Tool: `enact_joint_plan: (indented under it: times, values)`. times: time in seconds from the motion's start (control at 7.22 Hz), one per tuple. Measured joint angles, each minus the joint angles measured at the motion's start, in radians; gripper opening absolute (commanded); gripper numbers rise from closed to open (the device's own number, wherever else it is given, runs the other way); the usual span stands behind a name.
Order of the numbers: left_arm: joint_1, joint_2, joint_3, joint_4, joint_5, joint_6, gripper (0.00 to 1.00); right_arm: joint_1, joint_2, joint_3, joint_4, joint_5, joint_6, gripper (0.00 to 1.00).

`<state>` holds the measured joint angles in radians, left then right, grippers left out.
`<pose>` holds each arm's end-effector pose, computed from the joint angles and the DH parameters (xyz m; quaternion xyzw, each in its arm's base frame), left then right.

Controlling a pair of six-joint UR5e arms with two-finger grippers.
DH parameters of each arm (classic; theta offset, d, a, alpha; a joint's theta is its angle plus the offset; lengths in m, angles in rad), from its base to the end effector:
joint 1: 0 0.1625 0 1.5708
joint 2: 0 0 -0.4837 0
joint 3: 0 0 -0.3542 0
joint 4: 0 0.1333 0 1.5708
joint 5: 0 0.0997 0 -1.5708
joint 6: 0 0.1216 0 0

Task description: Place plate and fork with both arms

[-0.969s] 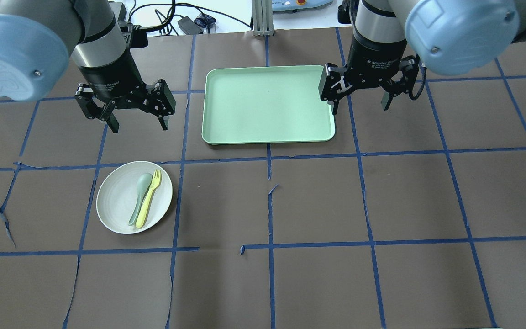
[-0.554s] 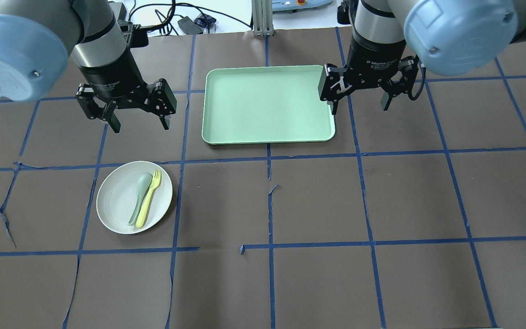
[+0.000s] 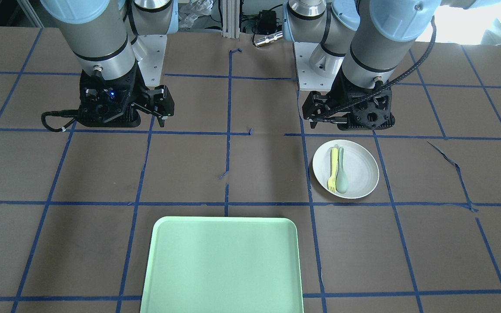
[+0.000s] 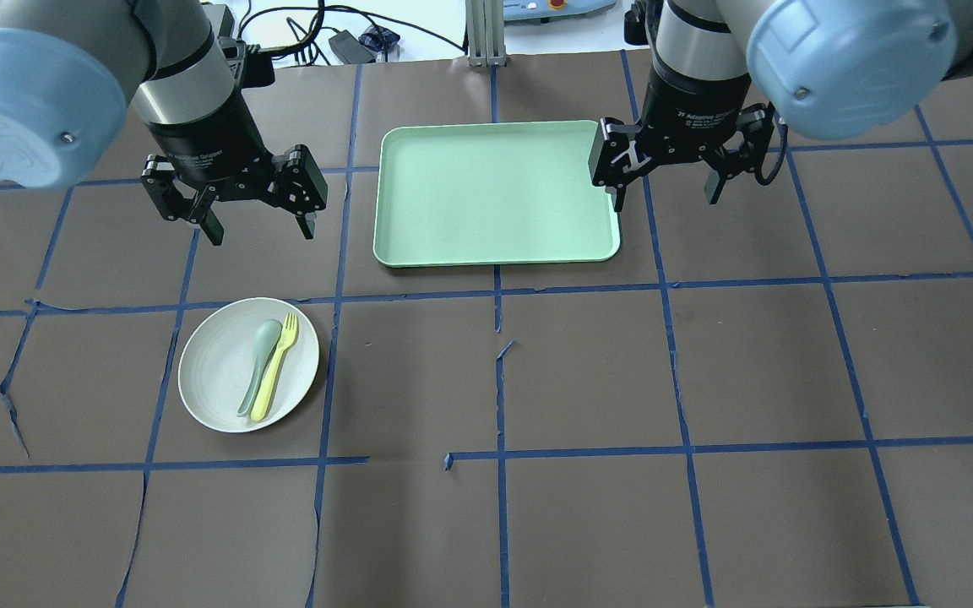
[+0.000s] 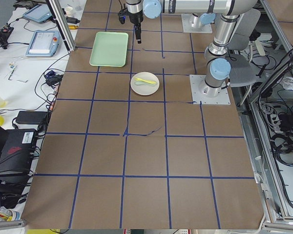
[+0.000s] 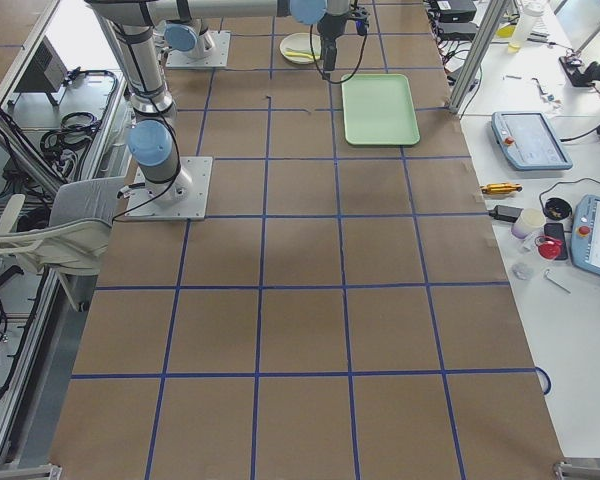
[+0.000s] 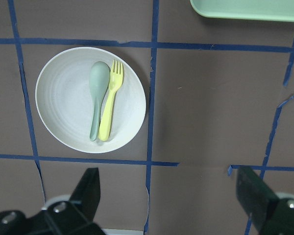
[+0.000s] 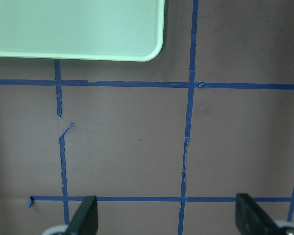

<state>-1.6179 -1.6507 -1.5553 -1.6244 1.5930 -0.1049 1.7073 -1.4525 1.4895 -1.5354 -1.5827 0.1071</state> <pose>-0.1529 -0.4701 0.4894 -0.0282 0.9978 0.0580 0.0155 0.1989 -0.4791 0.5012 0.0149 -0.9992 -0.0352 0.0103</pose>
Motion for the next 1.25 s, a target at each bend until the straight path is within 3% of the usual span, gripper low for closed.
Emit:
enact_joint_plan:
  times: [0.55, 1.11, 1.25]
  values:
    - [0.049, -0.023, -0.015, 0.029, 0.014, 0.116, 1.00, 0.000, 0.004, 0.000, -0.003, -0.002, -0.001, 1.00]
    - [0.340, -0.028, -0.190, 0.186, 0.013, 0.338, 1.00, 0.000, 0.006, 0.009, -0.007, -0.001, -0.001, 1.00]
    - [0.410, -0.036, -0.241, 0.219, 0.008, 0.443, 0.93, 0.000, 0.006, 0.016, -0.010, 0.001, -0.001, 1.00]
